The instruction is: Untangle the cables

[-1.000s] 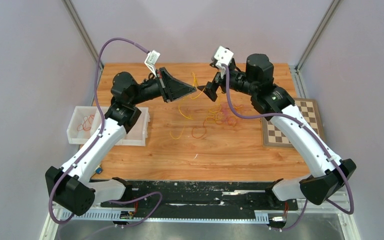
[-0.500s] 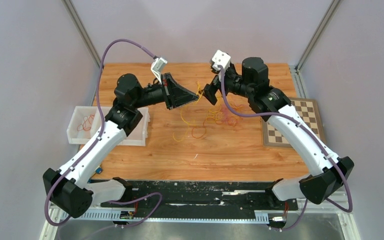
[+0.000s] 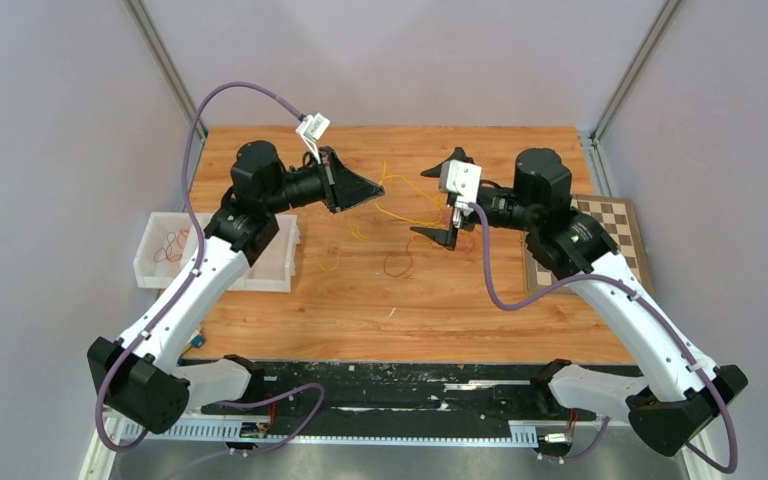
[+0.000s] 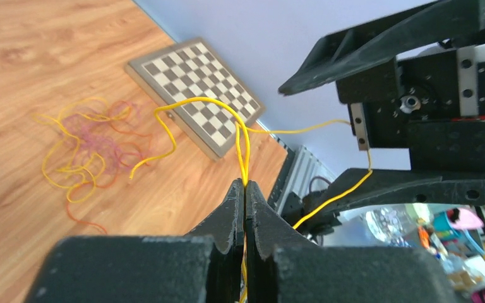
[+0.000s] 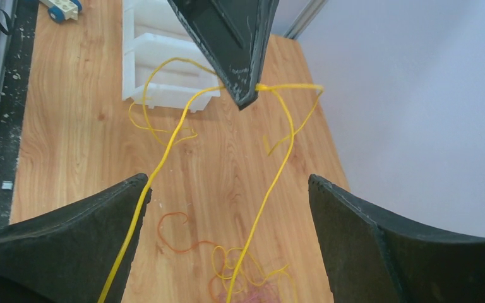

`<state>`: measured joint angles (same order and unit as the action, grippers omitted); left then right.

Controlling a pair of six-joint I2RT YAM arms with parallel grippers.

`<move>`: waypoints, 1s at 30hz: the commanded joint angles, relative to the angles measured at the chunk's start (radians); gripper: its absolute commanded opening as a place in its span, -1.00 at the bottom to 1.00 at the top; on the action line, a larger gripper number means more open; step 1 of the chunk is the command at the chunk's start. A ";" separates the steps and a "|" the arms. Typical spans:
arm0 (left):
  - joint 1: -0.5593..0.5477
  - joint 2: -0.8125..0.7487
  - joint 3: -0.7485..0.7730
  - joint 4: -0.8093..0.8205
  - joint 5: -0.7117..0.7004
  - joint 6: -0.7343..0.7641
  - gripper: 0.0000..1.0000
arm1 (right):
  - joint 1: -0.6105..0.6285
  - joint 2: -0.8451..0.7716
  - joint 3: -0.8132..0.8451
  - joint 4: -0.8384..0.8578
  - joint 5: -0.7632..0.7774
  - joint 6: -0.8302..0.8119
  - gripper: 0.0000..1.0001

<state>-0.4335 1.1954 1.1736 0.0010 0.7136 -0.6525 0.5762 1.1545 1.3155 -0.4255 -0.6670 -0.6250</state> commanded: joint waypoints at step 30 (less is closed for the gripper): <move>-0.013 -0.023 -0.069 0.241 -0.056 -0.179 -1.00 | 0.107 0.072 0.150 0.243 0.092 0.383 0.99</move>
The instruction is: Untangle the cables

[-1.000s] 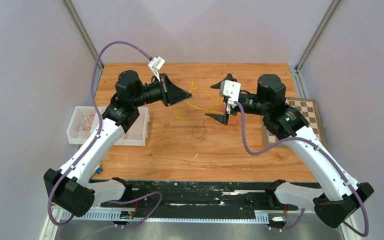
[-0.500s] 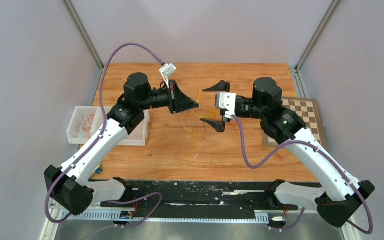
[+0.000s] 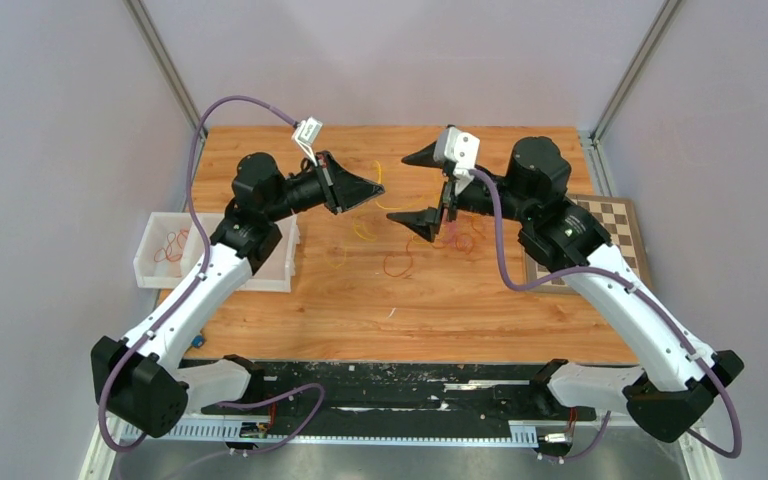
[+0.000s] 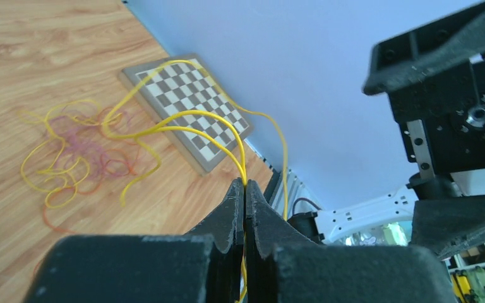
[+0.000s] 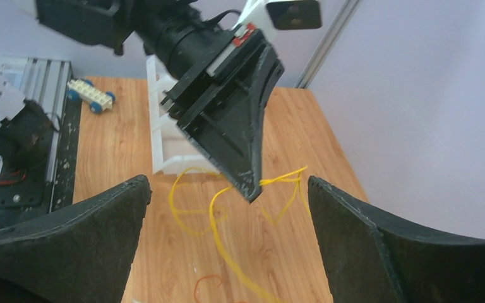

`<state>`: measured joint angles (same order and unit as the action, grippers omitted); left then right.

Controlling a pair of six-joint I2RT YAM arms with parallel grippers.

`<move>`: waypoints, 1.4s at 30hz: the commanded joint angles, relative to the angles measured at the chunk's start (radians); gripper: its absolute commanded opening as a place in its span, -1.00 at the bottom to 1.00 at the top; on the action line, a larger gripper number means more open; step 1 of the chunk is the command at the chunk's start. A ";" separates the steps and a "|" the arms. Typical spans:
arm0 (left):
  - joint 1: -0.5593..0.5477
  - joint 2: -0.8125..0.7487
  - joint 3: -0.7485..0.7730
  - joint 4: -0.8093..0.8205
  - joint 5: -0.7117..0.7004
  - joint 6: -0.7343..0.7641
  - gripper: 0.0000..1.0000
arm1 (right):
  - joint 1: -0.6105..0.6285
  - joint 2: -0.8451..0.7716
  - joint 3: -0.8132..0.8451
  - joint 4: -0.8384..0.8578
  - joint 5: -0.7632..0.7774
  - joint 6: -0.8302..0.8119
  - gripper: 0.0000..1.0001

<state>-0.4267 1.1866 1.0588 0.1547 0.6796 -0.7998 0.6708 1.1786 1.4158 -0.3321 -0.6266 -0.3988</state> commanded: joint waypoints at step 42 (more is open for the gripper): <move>0.026 -0.116 0.176 -0.222 -0.006 0.319 -1.00 | 0.043 0.068 -0.105 0.116 0.079 -0.017 -1.00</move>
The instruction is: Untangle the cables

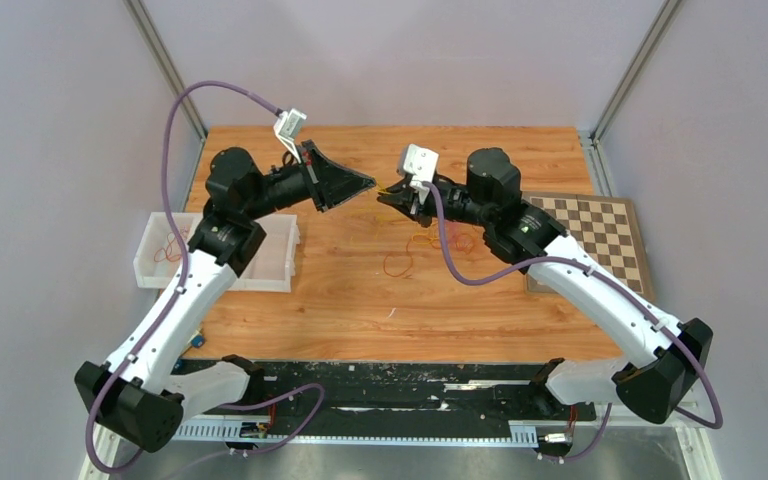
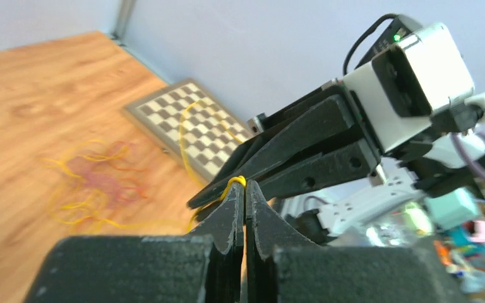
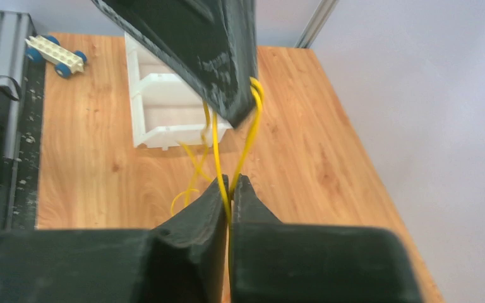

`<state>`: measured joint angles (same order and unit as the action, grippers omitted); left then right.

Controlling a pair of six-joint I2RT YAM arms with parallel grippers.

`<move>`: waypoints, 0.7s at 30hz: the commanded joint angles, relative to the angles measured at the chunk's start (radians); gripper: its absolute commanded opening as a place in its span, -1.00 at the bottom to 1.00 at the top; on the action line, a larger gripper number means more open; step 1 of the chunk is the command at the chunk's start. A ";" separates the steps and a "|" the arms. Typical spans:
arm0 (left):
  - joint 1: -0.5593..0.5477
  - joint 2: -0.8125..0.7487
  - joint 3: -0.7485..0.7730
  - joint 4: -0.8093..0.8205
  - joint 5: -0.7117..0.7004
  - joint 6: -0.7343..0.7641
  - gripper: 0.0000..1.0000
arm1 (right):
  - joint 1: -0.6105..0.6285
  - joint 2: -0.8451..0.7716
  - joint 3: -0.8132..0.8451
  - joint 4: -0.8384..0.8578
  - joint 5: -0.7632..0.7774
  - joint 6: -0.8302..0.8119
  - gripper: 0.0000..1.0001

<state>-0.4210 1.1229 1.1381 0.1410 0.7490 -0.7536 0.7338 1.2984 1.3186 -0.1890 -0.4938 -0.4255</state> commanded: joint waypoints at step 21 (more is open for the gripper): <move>0.098 -0.121 0.227 -0.723 -0.233 0.781 -1.00 | -0.022 -0.057 0.085 -0.149 -0.173 0.112 1.00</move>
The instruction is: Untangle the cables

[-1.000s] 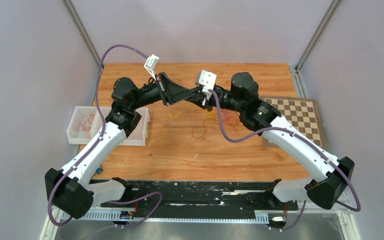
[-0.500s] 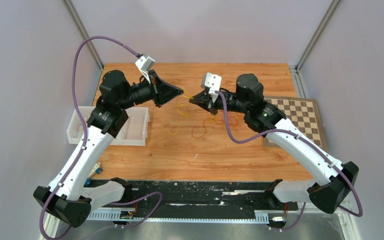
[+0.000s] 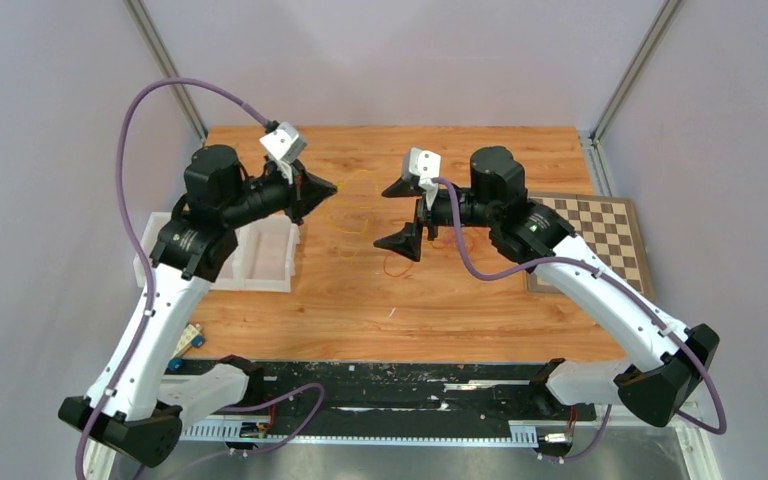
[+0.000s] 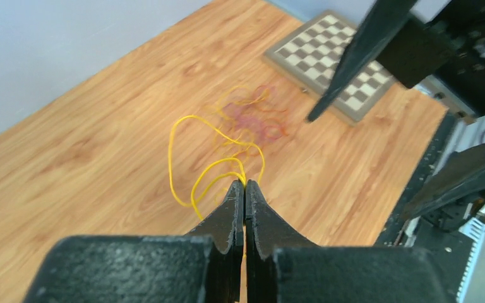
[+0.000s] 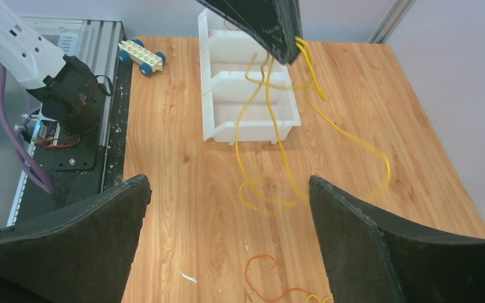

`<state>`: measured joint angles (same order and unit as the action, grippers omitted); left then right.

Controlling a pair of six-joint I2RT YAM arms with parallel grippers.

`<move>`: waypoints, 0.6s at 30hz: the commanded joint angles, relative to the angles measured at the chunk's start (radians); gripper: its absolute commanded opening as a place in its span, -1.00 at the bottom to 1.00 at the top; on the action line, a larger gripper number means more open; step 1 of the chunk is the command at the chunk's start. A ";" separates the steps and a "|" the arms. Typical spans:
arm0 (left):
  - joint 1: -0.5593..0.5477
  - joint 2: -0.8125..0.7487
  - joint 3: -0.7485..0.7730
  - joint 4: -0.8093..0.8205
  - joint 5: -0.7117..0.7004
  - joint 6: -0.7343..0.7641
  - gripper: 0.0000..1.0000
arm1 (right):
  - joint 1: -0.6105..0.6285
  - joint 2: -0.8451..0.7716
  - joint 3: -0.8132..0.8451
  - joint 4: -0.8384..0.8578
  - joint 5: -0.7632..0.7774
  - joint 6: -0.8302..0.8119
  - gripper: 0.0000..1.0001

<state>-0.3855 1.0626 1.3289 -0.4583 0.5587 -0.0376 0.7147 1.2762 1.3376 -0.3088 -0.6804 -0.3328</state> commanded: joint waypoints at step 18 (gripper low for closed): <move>0.830 -0.095 -0.034 -0.101 -0.008 -0.006 -1.00 | -0.003 -0.119 0.097 -0.159 0.157 -0.026 1.00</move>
<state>0.3367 0.9508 1.3022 -0.6231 0.5552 -0.0170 0.7143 1.1782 1.3918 -0.4335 -0.5640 -0.3382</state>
